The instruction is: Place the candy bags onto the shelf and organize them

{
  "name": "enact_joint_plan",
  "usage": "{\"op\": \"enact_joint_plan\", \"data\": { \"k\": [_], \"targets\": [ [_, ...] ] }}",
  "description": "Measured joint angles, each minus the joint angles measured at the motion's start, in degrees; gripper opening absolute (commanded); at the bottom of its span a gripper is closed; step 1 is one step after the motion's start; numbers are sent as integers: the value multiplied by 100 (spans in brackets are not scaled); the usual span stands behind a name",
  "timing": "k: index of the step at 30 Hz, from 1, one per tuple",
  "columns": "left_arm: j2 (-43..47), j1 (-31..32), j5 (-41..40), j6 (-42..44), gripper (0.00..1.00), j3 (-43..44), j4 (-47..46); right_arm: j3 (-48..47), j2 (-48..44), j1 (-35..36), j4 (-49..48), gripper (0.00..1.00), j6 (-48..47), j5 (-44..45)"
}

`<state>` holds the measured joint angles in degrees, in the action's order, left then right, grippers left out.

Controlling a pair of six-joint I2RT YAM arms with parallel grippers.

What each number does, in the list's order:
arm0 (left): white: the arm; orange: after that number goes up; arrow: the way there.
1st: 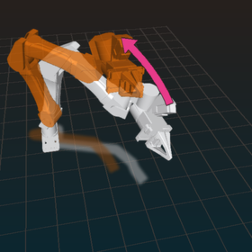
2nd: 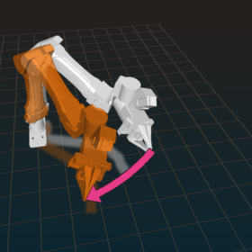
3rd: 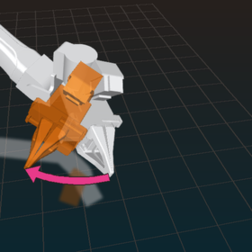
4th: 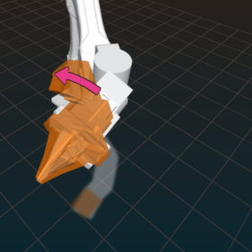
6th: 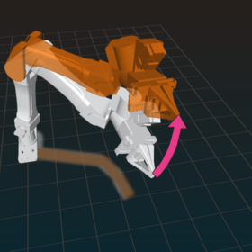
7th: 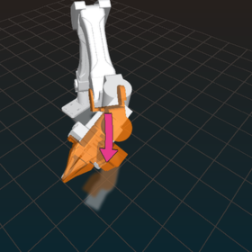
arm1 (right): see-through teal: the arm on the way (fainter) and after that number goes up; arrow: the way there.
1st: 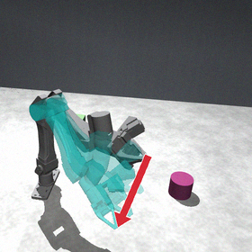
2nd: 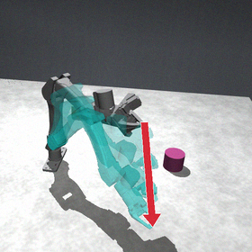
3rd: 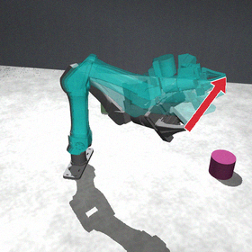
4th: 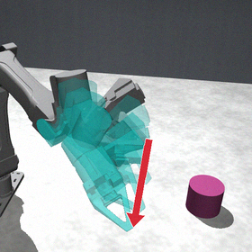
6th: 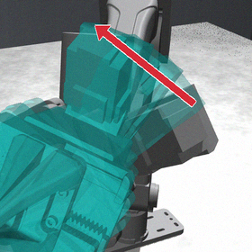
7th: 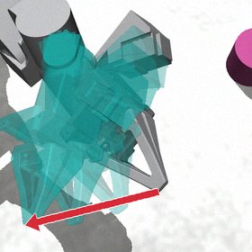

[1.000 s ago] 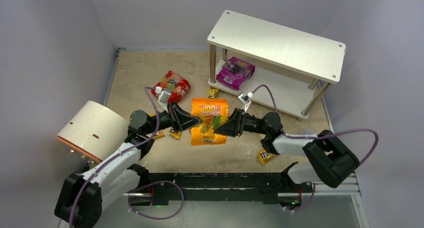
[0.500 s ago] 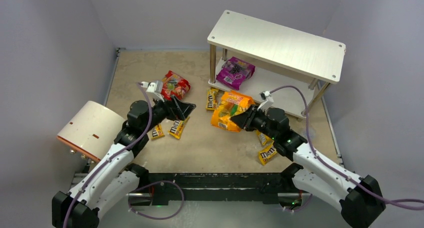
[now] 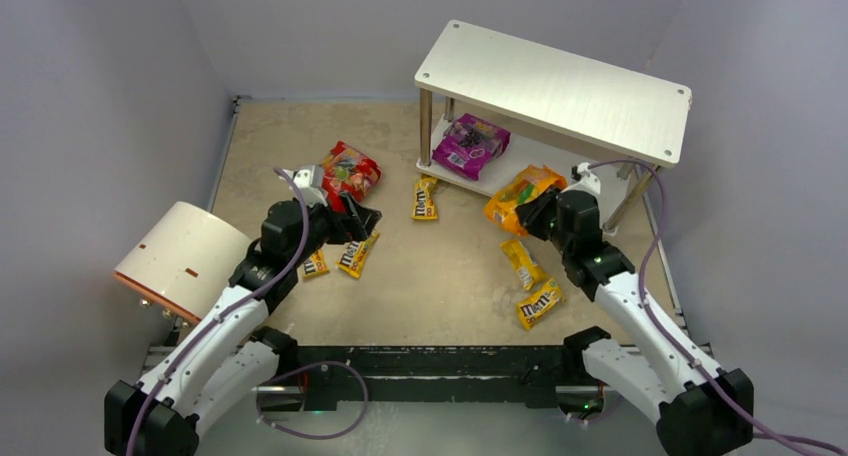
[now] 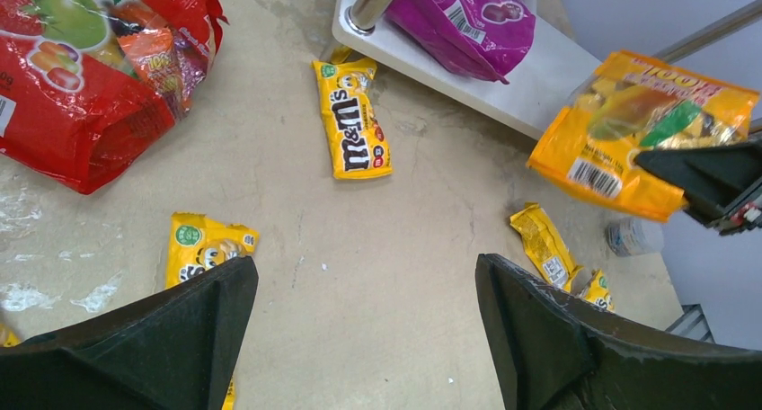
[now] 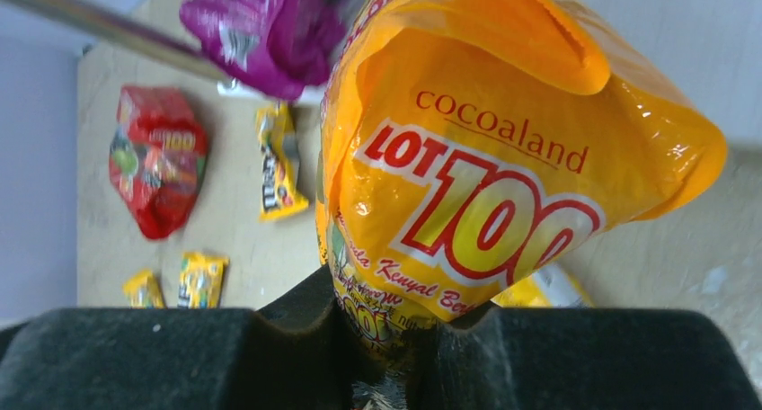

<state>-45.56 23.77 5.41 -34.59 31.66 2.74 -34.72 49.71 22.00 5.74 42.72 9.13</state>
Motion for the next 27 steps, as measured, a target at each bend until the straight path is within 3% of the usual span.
{"op": "enact_joint_plan", "data": {
  "k": [7,11,19,25,27],
  "targets": [
    [-87,0,59,83,97,-2,-33,-24,640,-426,-1008,18,-343,-365],
    [-107,0,177,127,97,-2,-146,24,1130,-640,-1665,28,-472,-713],
    [-125,0,271,127,98,-7,-201,197,1366,-859,-2376,36,-793,-667],
    [-197,0,341,125,97,-7,-258,402,1394,-911,-2949,16,-872,-452],
    [-201,0,345,125,98,-7,-262,481,1464,-931,-3119,14,-870,-339]
  ]
}}
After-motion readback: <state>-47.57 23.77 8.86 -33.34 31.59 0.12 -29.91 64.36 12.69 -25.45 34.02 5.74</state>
